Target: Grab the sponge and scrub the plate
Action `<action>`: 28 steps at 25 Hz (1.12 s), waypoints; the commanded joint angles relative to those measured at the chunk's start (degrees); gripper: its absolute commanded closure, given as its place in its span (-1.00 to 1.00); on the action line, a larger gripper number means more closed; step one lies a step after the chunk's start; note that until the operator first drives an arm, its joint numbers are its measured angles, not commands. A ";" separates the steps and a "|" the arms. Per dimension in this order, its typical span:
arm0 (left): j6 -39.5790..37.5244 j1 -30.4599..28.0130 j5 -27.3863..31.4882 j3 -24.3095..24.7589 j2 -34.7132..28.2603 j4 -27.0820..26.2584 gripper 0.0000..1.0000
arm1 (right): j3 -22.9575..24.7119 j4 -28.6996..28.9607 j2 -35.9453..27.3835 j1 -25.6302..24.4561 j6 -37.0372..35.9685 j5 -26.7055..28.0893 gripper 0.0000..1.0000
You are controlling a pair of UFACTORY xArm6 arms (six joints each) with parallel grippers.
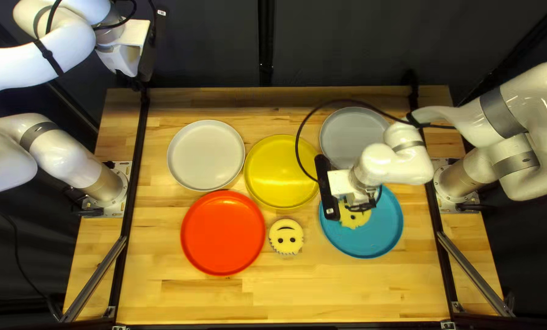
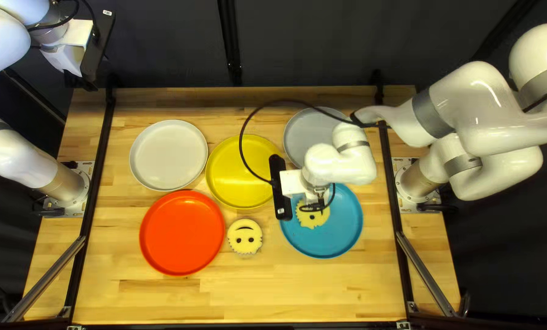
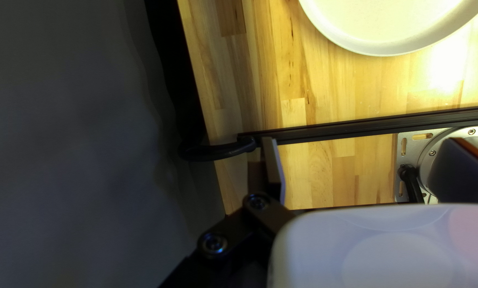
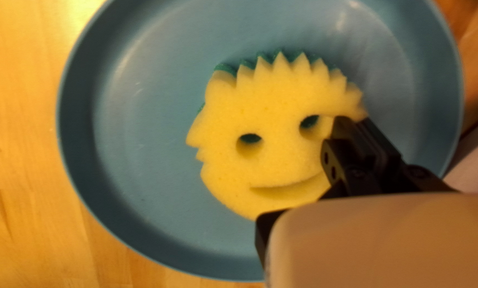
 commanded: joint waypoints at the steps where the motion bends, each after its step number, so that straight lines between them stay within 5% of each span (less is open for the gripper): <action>1: 0.00 0.00 0.00 0.00 0.00 0.00 -1.00 | 0.46 0.19 0.08 0.90 0.35 -0.60 1.00; 13: 0.00 0.00 0.00 0.00 0.00 0.00 -1.00 | 4.56 -1.73 -4.99 19.15 18.29 1.67 1.00; 16: 0.00 0.00 0.00 0.00 0.00 0.00 -1.00 | 5.46 -2.15 -6.10 20.42 19.96 2.19 1.00; 23: 0.00 0.00 0.00 0.00 0.00 0.00 -1.00 | 10.99 -3.26 -9.65 9.18 8.53 -2.93 1.00; 28: 0.00 0.00 0.00 0.00 0.00 0.00 -1.00 | 10.69 -4.36 -7.84 2.48 -0.04 -7.66 1.00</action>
